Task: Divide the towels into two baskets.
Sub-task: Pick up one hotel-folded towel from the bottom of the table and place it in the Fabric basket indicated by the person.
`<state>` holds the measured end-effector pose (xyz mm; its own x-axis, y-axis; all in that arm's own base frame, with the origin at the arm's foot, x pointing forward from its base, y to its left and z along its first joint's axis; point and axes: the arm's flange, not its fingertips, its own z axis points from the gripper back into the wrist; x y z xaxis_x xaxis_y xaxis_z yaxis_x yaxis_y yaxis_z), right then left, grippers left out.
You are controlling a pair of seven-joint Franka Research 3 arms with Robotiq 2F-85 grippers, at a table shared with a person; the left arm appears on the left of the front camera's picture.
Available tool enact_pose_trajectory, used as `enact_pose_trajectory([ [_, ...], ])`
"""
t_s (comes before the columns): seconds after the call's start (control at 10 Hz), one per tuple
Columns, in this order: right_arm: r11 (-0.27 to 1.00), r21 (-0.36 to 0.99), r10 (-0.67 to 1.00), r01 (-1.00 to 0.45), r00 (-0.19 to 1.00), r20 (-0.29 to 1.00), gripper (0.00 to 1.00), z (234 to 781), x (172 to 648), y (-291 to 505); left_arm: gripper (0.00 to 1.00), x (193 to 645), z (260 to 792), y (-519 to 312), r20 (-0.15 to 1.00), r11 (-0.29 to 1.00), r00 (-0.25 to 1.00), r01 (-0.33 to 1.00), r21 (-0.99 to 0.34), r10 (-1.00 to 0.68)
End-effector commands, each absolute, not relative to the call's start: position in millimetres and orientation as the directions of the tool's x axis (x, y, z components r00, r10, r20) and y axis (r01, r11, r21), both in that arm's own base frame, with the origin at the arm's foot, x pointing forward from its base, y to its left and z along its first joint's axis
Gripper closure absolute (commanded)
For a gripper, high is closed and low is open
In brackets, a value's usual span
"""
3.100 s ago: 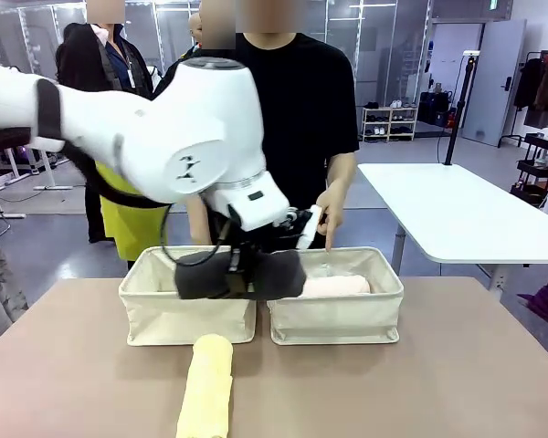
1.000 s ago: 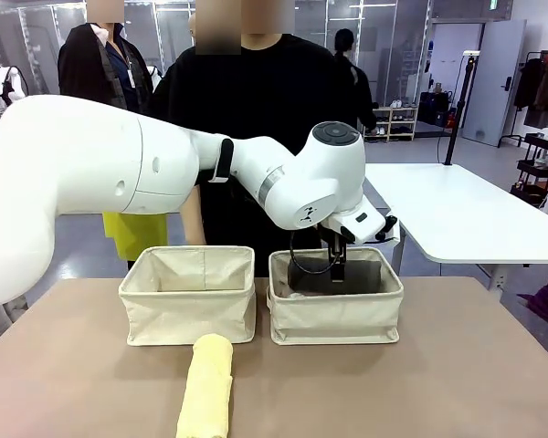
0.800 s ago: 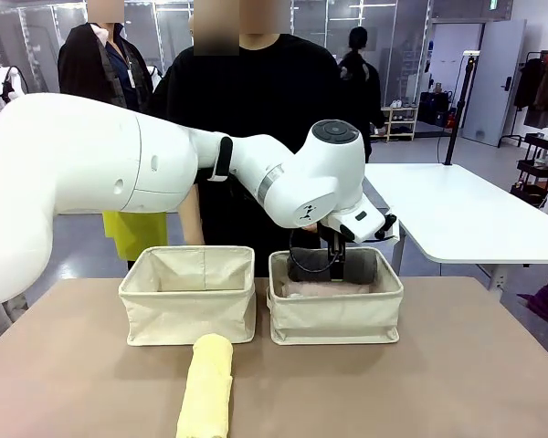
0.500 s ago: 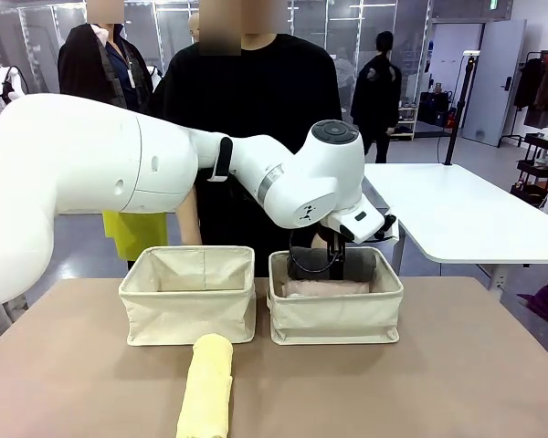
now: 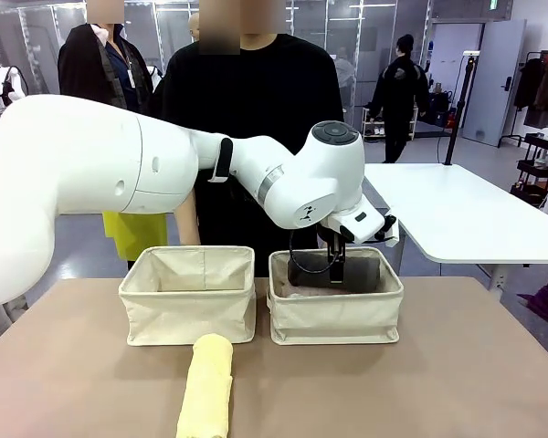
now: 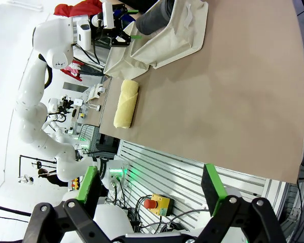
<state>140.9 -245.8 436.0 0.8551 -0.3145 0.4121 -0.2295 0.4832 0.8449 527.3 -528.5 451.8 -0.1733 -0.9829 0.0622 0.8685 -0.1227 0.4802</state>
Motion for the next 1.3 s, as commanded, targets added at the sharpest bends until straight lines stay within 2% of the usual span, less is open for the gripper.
enact_pose_trajectory([
  [0.0,0.488,0.838,-0.318,-0.244,0.845,0.43,0.0,436.9,136.7,-244.3,0.0,525.9,453.3,-528.9,0.062,-0.125,-0.176,0.867,0.482,-0.982],
  [0.6,0.488,0.838,-0.318,-0.244,0.845,0.43,0.0,436.9,136.7,-244.3,0.0,527.4,451.8,-528.5,0.062,-0.123,-0.173,0.868,0.48,-0.983],
  [0.7,0.488,0.838,-0.318,-0.244,0.845,0.43,0.0,436.9,136.7,-244.3,0.0,519.5,469.4,-516.8,0.09,-0.062,-0.114,0.89,0.451,-0.989],
  [1.0,0.488,0.838,-0.318,-0.244,0.845,0.43,0.0,436.9,136.7,-244.3,0.0,467.5,525.7,-448.5,0.311,0.164,0.074,0.947,0.276,-0.947],
  [1.1,0.488,0.838,-0.318,-0.244,0.845,0.43,0.0,436.9,136.7,-244.3,0.0,443.6,536.4,-420.9,0.349,0.231,0.137,0.942,0.244,-0.927],
  [1.2,0.488,0.838,-0.318,-0.244,0.845,0.43,0.0,436.9,136.7,-244.3,0.0,416.8,541.6,-382.5,0.352,0.357,0.272,0.912,0.204,-0.895],
])
